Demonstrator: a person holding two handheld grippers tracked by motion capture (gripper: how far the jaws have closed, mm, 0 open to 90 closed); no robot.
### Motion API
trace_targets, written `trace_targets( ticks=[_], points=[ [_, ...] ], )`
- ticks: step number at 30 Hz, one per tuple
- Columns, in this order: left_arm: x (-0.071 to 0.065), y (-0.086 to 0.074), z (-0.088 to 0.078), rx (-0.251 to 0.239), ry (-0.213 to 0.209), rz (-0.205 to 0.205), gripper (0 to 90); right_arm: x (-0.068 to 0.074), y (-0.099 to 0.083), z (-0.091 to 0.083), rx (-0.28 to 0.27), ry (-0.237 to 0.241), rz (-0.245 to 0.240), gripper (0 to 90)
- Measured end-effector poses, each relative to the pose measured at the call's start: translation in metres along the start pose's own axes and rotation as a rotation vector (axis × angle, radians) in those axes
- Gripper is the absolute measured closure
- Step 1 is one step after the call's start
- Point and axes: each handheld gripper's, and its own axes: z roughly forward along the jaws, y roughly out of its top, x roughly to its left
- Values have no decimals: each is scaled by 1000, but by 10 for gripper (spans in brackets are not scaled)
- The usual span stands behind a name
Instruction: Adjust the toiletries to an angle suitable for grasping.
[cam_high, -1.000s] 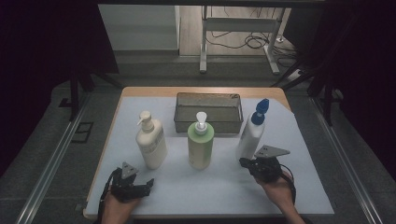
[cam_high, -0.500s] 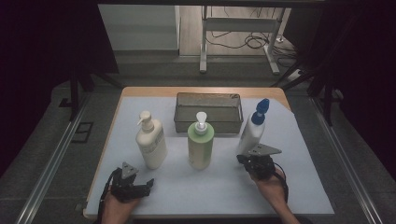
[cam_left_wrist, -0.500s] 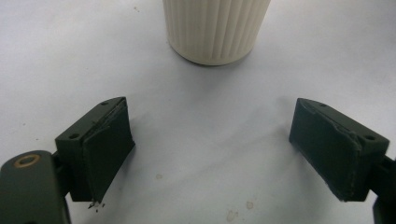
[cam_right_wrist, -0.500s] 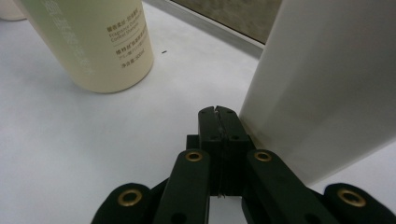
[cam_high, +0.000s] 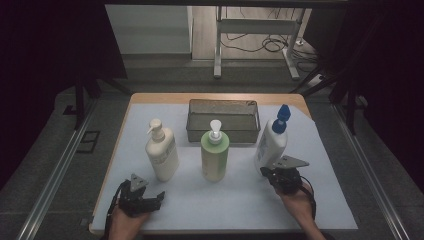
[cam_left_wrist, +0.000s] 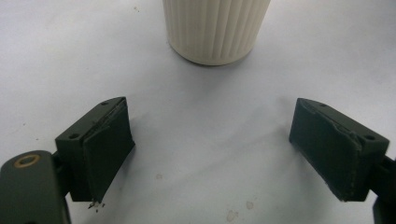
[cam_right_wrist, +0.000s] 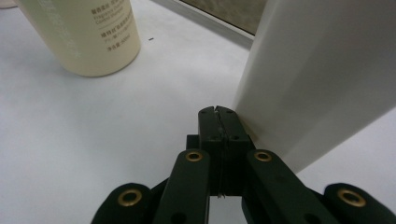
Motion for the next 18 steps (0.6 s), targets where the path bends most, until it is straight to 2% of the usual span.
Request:
trace_targets(
  ticks=[18],
  points=[
    [0,0,0,0,0,0,126,-23,-15,-13,21,-36,41,873]
  ],
)
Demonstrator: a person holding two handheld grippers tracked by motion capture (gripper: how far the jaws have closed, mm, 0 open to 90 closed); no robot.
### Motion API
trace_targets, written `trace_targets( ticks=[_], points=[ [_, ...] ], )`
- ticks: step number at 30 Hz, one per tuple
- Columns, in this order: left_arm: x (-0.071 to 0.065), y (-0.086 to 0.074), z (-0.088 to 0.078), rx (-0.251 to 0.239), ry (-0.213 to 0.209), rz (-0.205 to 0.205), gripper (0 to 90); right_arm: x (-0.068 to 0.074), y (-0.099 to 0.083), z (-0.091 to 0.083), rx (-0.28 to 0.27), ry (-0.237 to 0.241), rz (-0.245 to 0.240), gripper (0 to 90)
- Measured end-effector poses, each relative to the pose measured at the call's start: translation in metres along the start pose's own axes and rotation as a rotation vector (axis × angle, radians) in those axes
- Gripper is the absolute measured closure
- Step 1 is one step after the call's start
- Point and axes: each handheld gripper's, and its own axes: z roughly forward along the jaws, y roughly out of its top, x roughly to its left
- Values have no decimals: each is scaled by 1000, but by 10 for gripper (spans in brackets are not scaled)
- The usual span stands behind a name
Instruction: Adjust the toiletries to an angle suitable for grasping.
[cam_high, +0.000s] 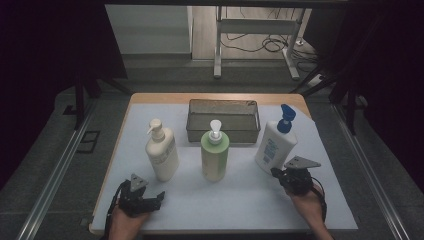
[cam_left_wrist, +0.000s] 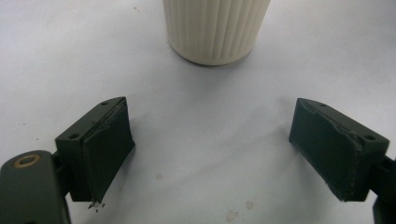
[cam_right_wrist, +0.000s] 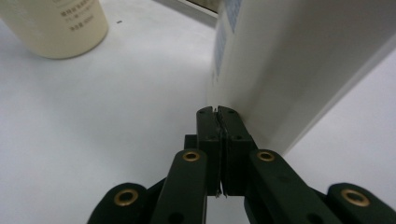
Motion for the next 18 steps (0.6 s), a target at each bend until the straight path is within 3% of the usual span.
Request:
trace_targets(
  ticks=[7,18],
  points=[
    [0,0,0,0,0,0,126,-8,-4,-3,7,-19,10,874],
    [0,0,0,0,0,0,126,-6,-4,-11,1,16,18,795]
  ],
)
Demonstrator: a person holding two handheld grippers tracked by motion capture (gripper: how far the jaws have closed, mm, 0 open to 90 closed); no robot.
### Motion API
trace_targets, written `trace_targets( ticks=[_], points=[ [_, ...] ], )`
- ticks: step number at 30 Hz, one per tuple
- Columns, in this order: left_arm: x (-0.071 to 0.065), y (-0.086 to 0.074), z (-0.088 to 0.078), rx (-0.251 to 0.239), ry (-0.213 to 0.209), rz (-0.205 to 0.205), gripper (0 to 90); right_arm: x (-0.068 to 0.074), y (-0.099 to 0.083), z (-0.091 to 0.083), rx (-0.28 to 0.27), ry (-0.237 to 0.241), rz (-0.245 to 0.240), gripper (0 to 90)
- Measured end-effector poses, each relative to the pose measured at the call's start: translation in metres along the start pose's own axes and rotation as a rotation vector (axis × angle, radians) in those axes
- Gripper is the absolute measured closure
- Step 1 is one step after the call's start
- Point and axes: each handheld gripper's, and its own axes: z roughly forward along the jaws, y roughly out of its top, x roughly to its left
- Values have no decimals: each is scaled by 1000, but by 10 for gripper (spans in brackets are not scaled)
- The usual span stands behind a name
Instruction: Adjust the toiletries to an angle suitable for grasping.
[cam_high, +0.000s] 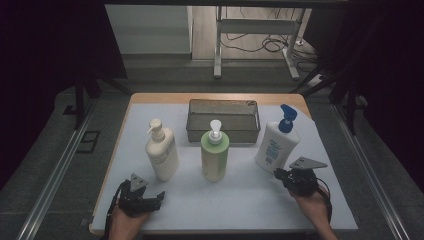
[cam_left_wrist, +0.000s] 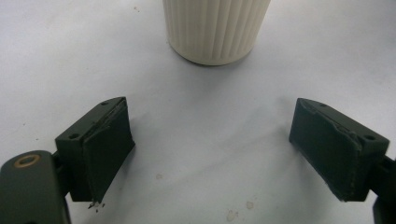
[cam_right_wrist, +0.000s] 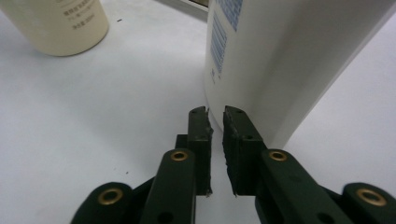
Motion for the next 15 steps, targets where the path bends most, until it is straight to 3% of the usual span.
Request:
trace_targets(
  ticks=[15],
  points=[
    [0,0,0,0,0,-1,126,-7,14,-35,-40,37,34,533]
  ],
)
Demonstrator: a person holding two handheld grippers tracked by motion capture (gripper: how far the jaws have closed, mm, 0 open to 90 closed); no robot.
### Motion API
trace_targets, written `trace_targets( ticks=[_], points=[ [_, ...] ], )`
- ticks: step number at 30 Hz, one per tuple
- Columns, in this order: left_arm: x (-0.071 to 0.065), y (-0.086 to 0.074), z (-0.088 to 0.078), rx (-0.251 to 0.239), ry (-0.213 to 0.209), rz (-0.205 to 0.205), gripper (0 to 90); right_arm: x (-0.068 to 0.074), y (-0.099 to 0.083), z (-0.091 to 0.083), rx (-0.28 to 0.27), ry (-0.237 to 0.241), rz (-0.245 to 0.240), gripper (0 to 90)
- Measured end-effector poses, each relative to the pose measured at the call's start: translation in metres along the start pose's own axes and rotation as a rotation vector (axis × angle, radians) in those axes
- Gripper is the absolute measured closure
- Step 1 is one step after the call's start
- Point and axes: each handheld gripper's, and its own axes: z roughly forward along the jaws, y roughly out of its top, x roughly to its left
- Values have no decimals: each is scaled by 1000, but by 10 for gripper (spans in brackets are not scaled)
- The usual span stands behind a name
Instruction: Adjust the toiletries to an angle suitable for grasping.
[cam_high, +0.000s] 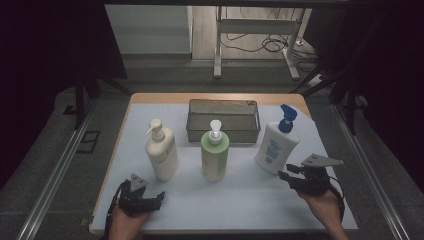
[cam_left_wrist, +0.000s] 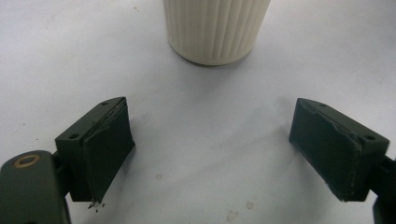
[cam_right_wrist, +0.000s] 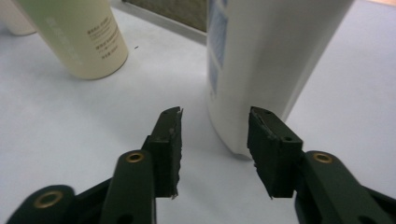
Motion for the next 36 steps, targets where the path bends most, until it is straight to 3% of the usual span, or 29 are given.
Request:
trace_targets(
  ticks=[17,22,28,36],
  points=[
    [0,0,0,1,-1,2,125,-17,35,-12,3,-24,15,261],
    [0,0,0,2,0,2,126,-22,43,-10,6,-6,28,228],
    [1,0,0,2,-1,6,125,-24,54,-7,3,4,10,190],
    [0,0,0,1,-1,2,125,-27,68,2,-7,17,-8,200]
  ],
)
